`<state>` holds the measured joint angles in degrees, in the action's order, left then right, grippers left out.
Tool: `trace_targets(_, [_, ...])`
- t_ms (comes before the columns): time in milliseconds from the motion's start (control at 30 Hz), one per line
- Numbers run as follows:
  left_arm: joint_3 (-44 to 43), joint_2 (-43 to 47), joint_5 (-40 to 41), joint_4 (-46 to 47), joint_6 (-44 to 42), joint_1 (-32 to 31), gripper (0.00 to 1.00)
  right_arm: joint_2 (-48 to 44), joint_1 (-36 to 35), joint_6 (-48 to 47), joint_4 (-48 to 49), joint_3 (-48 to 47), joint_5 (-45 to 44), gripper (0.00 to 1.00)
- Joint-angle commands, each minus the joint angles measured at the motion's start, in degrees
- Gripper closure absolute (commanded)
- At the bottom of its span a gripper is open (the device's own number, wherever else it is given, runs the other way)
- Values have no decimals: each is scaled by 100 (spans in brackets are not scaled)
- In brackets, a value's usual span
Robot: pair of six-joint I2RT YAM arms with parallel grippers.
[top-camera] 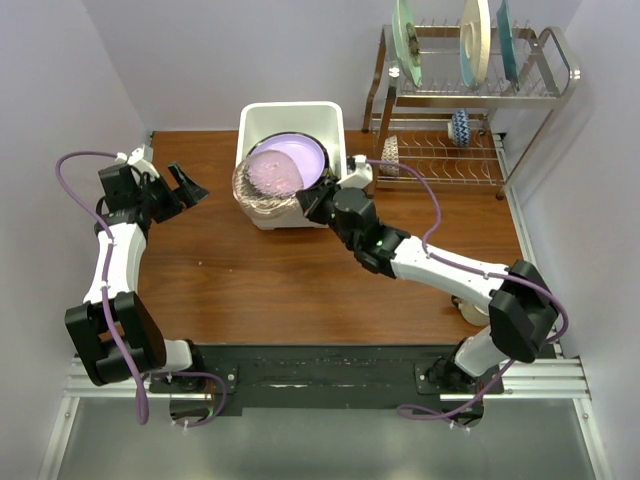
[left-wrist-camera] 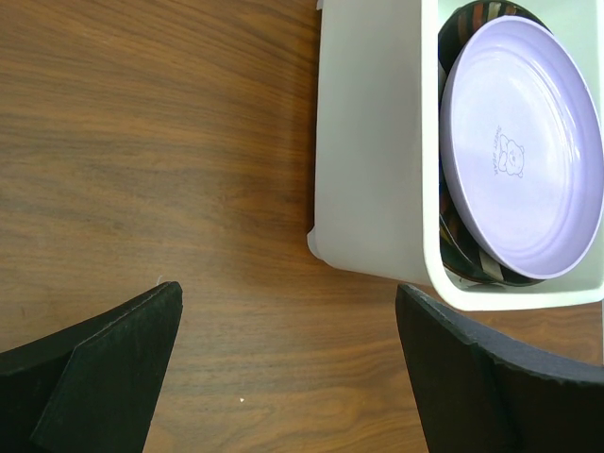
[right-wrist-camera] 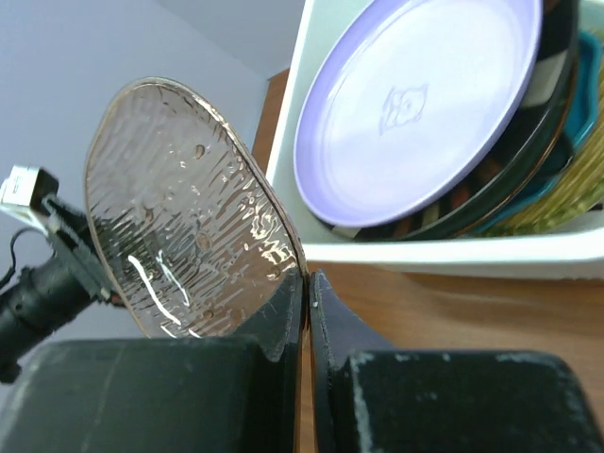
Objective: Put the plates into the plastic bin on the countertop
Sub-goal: Place the plate in the plastic bin.
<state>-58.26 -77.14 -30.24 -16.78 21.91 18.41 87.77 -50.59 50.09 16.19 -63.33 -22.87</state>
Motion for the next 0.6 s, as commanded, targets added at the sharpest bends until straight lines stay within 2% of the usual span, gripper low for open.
trace_targets(0, [25,-11,-26,254,32,66,0,82,268,-113,-168,-574,362,100])
trace_targets(567, [60,-73,-254,333,68,66,0,1242,1077,-280,-880,-2068,995,100])
